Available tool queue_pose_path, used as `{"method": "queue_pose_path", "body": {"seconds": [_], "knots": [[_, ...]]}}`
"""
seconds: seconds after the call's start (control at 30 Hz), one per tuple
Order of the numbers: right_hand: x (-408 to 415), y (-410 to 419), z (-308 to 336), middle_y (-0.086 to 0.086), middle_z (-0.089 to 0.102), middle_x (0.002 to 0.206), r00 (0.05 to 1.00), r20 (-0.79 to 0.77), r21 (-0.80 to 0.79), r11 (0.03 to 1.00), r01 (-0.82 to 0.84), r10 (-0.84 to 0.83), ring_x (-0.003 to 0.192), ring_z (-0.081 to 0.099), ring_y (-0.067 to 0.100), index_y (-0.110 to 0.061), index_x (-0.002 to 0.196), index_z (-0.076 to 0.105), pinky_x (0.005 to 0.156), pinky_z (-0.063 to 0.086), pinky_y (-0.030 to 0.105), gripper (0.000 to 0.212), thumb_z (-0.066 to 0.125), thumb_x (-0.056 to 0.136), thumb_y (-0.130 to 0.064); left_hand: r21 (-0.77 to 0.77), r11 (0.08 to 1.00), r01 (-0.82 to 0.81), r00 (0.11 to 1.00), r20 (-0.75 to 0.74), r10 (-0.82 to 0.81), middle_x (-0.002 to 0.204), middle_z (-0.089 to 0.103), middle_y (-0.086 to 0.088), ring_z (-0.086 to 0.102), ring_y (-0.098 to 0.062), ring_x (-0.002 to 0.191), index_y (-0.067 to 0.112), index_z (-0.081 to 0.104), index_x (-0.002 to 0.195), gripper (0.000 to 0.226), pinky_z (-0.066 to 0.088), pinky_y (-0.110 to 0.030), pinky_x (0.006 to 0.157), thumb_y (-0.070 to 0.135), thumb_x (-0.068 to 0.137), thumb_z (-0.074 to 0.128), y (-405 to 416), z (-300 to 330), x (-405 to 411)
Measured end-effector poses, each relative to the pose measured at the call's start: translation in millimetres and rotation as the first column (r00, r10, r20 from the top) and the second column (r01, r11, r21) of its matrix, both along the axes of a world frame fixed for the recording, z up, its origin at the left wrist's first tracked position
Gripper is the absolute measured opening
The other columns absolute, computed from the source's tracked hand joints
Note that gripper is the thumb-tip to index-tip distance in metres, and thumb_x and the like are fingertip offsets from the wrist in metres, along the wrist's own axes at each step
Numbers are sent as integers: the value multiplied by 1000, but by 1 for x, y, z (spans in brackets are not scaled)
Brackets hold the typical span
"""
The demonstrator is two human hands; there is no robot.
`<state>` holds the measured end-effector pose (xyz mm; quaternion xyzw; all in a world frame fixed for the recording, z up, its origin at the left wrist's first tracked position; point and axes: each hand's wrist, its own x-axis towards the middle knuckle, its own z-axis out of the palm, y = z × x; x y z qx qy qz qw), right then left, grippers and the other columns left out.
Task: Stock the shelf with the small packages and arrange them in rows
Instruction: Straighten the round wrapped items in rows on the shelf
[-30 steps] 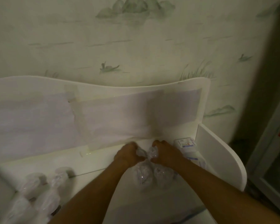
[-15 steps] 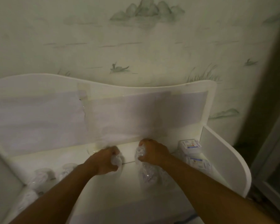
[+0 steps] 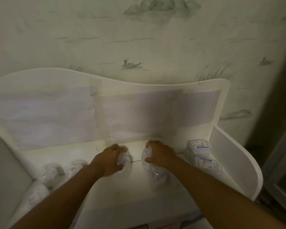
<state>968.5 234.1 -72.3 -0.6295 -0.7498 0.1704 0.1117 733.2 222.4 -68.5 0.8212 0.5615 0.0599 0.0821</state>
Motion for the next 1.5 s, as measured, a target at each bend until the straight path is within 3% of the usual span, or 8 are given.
{"method": "queue_pose_path", "body": {"seconds": [0.27, 0.4, 0.53, 0.77, 0.93, 1.13, 1.3, 1.5], "knots": [[-2, 1, -2, 1, 46, 141, 1000, 8, -14, 1000, 12, -12, 118, 54, 26, -31, 130, 43, 96, 45, 36, 58, 66, 79, -47, 75, 997, -3, 1000, -2, 3, 142, 43, 6, 49, -17, 122, 32, 40, 134, 51, 46, -31, 90, 42, 89, 60, -7, 0, 2], [5, -4, 7, 2, 37, 149, 1000, -4, -44, 999, 4, -4, 128, 48, 29, -30, 142, 31, 101, 40, 40, 76, 60, 80, -62, 124, 992, 25, 999, 20, -28, 147, 39, 7, 42, -17, 131, 32, 34, 140, 62, 44, -34, 101, 47, 86, 61, -8, 1, 10], [31, -9, 24, 5, 44, 144, 997, 75, -14, 1000, 0, 1, 127, 48, 27, -27, 139, 39, 102, 41, 40, 62, 53, 88, -59, 163, 985, 63, 989, 122, -83, 144, 43, 7, 46, -17, 128, 29, 42, 137, 52, 42, -33, 104, 47, 90, 56, -12, 17, 37], [77, -31, 30, 4, 51, 137, 989, 134, -94, 994, -54, 67, 123, 50, 21, -25, 132, 51, 101, 42, 34, 59, 70, 80, -47, 11, 996, 90, 991, 94, -91, 134, 53, 10, 55, -12, 113, 32, 48, 133, 51, 42, -26, 92, 59, 90, 48, -25, 33, 100], [90, -42, 19, 2, 50, 137, 989, 128, -165, 985, -50, 71, 123, 50, 22, -27, 137, 44, 102, 43, 37, 76, 76, 72, -50, -169, 971, 171, 979, -79, -187, 146, 41, 10, 44, -15, 129, 40, 35, 140, 79, 38, -34, 107, 68, 73, 64, -27, 27, 116], [92, -49, 2, 3, 50, 138, 990, 115, -196, 979, -55, 79, 121, 52, 23, -28, 140, 33, 100, 46, 40, 91, 77, 65, -56, -249, 949, 195, 949, -195, -246, 150, 36, 5, 40, -21, 134, 36, 24, 145, 89, 42, -40, 105, 41, 72, 74, -34, 20, 119], [90, -52, -4, 4, 48, 139, 994, 90, -134, 990, -49, 61, 125, 50, 25, -25, 143, 32, 102, 45, 41, 92, 77, 68, -54, -188, 967, 171, 957, -203, -209, 151, 36, 2, 42, -22, 132, 36, 20, 147, 87, 43, -39, 104, 41, 77, 71, -35, 11, 116], [86, -53, 2, 3, 52, 135, 993, 100, -80, 995, -59, 67, 117, 55, 24, -29, 140, 32, 93, 49, 38, 87, 79, 69, -47, -110, 989, 99, 983, -142, -115, 143, 47, 4, 49, -20, 125, 34, 36, 140, 80, 43, -34, 103, 56, 72, 72, -45, 19, 109]]}}
